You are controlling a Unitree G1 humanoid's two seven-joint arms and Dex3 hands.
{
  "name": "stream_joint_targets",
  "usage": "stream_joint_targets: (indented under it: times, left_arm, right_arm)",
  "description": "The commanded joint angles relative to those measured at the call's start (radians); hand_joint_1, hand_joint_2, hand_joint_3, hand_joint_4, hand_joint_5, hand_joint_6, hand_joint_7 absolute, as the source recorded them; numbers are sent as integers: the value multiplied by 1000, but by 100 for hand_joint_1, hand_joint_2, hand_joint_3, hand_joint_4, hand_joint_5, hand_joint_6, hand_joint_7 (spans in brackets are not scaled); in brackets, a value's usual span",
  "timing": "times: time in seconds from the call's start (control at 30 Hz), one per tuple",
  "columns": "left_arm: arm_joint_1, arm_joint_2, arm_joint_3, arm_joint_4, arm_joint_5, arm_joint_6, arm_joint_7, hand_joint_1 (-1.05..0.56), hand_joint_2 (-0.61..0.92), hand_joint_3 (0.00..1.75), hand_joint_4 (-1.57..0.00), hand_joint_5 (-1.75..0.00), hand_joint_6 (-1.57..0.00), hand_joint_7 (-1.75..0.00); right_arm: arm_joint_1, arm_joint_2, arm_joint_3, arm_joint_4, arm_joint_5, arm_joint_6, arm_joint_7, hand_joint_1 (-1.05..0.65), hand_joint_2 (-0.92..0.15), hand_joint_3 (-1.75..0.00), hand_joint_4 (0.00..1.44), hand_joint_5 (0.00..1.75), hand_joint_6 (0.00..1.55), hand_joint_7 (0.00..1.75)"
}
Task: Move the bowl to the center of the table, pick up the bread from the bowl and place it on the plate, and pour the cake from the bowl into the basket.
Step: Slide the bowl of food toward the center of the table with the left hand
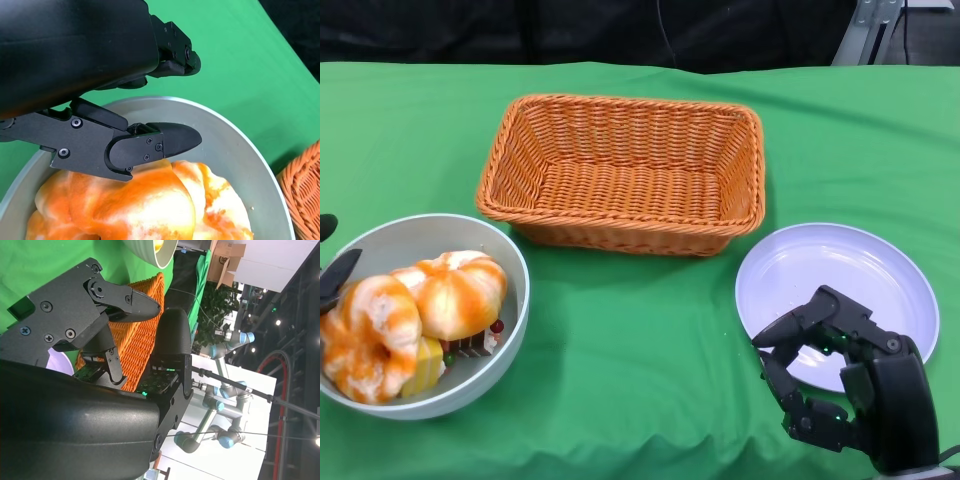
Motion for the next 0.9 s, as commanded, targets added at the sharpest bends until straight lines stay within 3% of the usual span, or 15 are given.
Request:
stream_joint_targets:
  times: [0.03, 0.2, 0.43, 0.9]
  left_arm:
    - [0, 6, 32, -33, -49, 75, -34, -54, 92, 54, -16, 0, -16, 0]
    - [6, -11, 56, -73, -104, 145, -49, -50, 92, 53, -13, 0, -15, 0]
    - [2, -14, 61, -86, -152, 202, -113, -50, 92, 58, -3, 0, -2, 0]
    - [10, -35, 73, -141, -202, 289, -133, -51, 92, 58, -4, -2, -1, 0]
  right_arm:
    - [0, -5, -6, -5, 8, -11, -7, -23, -49, -91, 75, 156, 69, 127]
    - [-1, -11, -6, -4, 6, -11, -3, -24, -49, -92, 74, 156, 68, 127]
    - [-5, -11, -5, 5, 15, -19, 1, -23, -49, -91, 75, 156, 68, 128]
    - [2, -10, -2, -5, 11, -10, 1, -24, -52, -87, 76, 154, 69, 126]
